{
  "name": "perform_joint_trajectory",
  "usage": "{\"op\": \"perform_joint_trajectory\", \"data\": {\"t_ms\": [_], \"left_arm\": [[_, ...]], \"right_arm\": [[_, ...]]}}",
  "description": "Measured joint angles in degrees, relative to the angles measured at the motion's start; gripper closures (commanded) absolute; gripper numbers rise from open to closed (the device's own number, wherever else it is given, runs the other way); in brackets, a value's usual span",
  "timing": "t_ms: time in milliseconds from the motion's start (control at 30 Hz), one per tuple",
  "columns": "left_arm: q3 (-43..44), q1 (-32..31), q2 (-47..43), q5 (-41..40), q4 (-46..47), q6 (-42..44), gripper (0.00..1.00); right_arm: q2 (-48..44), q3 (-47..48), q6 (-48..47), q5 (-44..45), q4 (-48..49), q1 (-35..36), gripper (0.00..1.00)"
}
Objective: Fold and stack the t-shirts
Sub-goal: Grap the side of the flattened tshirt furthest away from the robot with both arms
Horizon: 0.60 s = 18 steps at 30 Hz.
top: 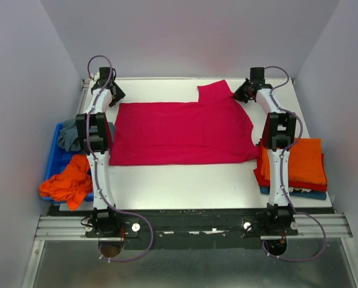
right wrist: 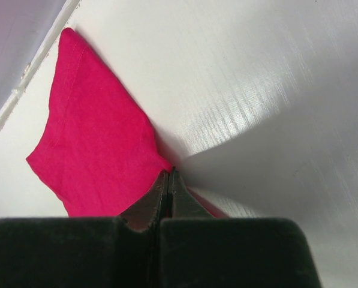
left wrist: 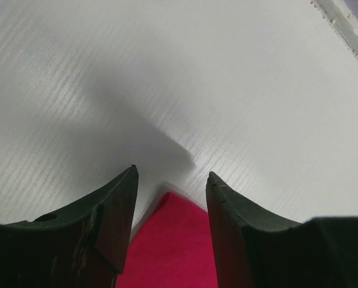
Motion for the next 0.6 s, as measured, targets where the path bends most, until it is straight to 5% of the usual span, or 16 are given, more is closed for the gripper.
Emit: {"op": "perform_joint_trajectory", "data": {"t_ms": [267, 600], "left_arm": [[-2.95, -0.50, -1.46, 0.57, 1.53, 0.37, 0.54], [-5.73, -0.98, -2.86, 1.31, 2.71, 0.81, 0.53]], "right_arm": [[-0.28, -0.44, 0.00, -0.02, 0.13, 0.00, 0.99], [-0.42, -0.74, 0.04, -0.31, 0.22, 0.00, 0.99]]}}
